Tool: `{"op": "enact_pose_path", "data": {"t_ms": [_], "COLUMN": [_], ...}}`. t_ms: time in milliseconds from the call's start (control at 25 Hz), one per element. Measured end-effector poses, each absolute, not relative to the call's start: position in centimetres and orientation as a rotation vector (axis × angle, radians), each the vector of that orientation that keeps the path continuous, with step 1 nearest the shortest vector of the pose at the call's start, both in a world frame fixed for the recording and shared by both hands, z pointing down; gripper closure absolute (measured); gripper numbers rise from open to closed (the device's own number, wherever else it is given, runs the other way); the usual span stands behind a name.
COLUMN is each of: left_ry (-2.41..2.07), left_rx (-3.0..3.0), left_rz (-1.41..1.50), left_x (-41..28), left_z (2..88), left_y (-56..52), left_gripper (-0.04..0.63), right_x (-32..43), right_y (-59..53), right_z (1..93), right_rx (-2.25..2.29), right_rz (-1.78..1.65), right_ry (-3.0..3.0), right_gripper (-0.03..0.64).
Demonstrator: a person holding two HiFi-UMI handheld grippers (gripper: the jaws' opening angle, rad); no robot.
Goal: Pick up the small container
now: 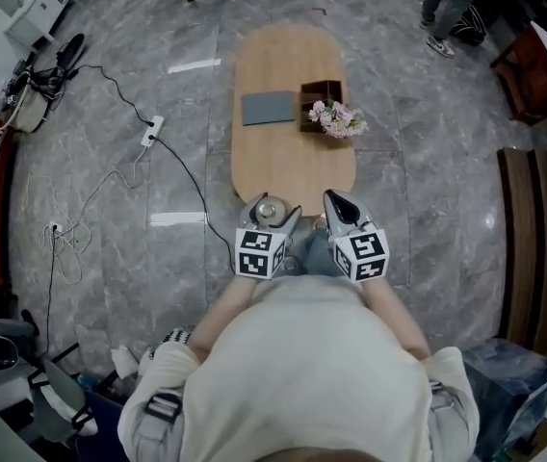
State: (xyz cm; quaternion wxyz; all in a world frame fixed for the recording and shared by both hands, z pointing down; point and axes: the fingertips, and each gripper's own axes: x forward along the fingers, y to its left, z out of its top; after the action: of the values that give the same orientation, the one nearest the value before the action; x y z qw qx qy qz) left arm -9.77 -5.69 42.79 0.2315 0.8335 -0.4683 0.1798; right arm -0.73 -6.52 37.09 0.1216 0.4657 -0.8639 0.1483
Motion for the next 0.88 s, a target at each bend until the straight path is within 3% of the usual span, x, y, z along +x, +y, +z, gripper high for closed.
{"op": "enact_pose_path", "data": {"t_ms": [880], "left_ry": [-1.386], "left_rx": [2.273], "left_rz": [0.392], "left_x": [-15.2], "left_z": [40.0], "left_y": [-4.9], "left_gripper": [0.244], "right_x": [-3.6], "right_y": [-7.1], "right_z": [34.3], "right_rx": [1.372], "right_rz": [0.320], "right_ry": [-2.570], "right_gripper": [0.617]}}
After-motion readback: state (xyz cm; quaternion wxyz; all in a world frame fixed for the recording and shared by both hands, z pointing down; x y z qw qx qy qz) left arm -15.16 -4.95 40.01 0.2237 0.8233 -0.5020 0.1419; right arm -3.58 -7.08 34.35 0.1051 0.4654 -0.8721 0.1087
